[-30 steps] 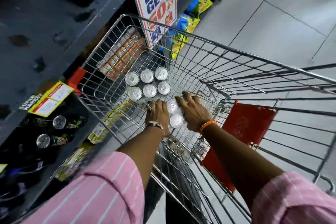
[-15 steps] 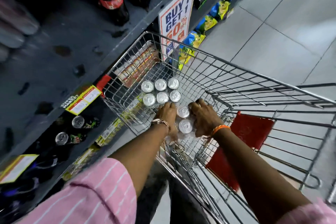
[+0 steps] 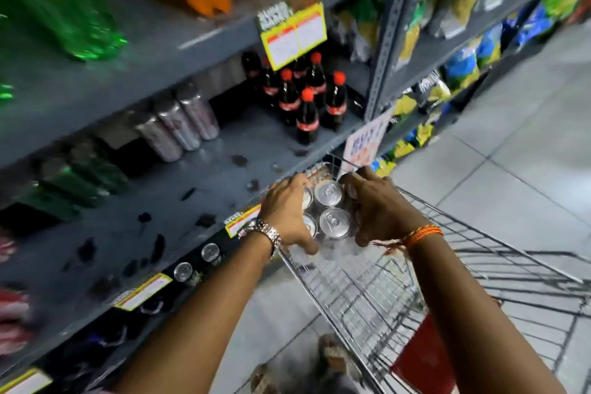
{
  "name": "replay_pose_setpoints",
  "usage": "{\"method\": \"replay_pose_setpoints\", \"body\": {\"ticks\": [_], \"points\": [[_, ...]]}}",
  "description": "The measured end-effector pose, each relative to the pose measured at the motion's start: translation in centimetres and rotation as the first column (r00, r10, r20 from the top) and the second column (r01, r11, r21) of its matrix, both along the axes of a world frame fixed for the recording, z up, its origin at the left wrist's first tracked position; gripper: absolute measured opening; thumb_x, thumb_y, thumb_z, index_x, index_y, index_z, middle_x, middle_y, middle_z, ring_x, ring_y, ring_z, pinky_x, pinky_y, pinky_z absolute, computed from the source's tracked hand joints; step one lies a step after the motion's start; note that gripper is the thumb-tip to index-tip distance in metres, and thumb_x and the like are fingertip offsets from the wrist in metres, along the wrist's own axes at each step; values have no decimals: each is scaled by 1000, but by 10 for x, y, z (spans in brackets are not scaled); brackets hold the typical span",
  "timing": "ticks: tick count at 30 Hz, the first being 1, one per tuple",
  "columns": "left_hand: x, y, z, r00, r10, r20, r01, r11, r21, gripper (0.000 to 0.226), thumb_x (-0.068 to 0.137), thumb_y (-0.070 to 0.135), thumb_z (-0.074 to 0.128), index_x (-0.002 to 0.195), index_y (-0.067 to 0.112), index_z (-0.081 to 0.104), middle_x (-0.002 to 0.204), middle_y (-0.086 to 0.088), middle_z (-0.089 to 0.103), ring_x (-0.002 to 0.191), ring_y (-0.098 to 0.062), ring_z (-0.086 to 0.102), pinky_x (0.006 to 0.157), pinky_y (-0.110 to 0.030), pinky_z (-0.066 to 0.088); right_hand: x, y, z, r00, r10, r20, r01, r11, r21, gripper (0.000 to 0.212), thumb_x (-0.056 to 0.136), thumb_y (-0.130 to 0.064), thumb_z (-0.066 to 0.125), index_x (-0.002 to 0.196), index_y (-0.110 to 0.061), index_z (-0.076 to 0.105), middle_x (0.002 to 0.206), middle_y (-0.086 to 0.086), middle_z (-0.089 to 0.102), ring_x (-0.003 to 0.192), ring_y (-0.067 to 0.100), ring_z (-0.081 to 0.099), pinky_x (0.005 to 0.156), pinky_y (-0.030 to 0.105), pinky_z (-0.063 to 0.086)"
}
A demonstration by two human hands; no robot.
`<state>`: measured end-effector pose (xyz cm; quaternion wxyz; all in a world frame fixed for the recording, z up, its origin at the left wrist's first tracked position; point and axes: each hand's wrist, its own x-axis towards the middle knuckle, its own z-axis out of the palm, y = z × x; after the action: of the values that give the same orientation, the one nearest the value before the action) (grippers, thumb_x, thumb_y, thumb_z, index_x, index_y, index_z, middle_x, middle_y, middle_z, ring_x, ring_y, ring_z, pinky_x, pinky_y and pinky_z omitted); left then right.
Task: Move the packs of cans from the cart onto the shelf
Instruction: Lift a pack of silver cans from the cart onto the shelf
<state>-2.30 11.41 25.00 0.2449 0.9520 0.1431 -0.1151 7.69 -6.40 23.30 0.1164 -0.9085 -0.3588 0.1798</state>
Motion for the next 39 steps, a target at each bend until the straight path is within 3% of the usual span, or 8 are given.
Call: {"method": "replay_pose_setpoints", "body": {"ticks": [7,11,17,27,32,34,36,39], "points": [[-15,81,53,972,202,121,-206,978,22,99,32,21,93,121,19,49,121,-4,56,109,-26,54,79,-27,40,10,101,55,992,110,58,-115,990,82,104,32,-37,75,130,-27,42,120,4,41,107,42,56,96,49,50],[-19,126,57,941,292,172,-296,955,-4,101,19,26,84,116,18,56,118,-5,58,106,-28,58,88,-35,51,15,158,53,980,188,66,-193,978,73,102,35,-41,69,133,-27,42,117,5,44,112,42,52,93,48,48],[-25,179,48,912,377,161,-372,926,-60,83,39,4,92,113,13,57,107,0,58,91,-18,53,61,-22,41,20,233,40,968,251,27,-252,968,13,109,31,-41,71,135,-33,38,123,6,40,119,47,48,95,58,51],[-22,228,18,919,392,38,-391,920,-30,108,30,25,90,126,24,43,122,1,53,113,-25,56,90,-35,51,22,276,28,959,283,-15,-283,959,14,106,48,-28,71,147,-32,32,127,7,36,116,47,46,98,52,51],[-25,212,29,924,381,25,-381,924,21,131,50,29,93,155,18,15,162,-10,21,149,-30,23,120,-41,28,32,254,35,967,242,-74,-242,970,8,130,50,-32,94,153,-43,15,158,7,15,143,58,23,113,61,39],[-31,189,33,849,440,293,-466,885,20,105,52,32,89,144,22,40,148,-8,46,136,-30,43,114,-40,38,40,221,40,979,189,-79,-180,978,107,136,47,-32,97,155,-41,14,160,8,14,143,53,24,117,58,34],[-36,155,30,641,513,571,-553,825,-120,69,57,28,82,122,25,60,121,3,65,113,-23,60,99,-39,50,49,179,38,986,142,-88,-121,970,209,135,47,-28,97,157,-33,19,158,11,23,143,44,28,120,52,29],[-33,92,12,501,593,631,-461,799,-386,41,68,18,75,107,21,65,104,14,67,100,-10,65,89,-32,55,62,114,13,984,40,-172,17,949,314,127,49,-24,99,155,-27,30,152,8,41,139,29,42,119,41,34]]}}
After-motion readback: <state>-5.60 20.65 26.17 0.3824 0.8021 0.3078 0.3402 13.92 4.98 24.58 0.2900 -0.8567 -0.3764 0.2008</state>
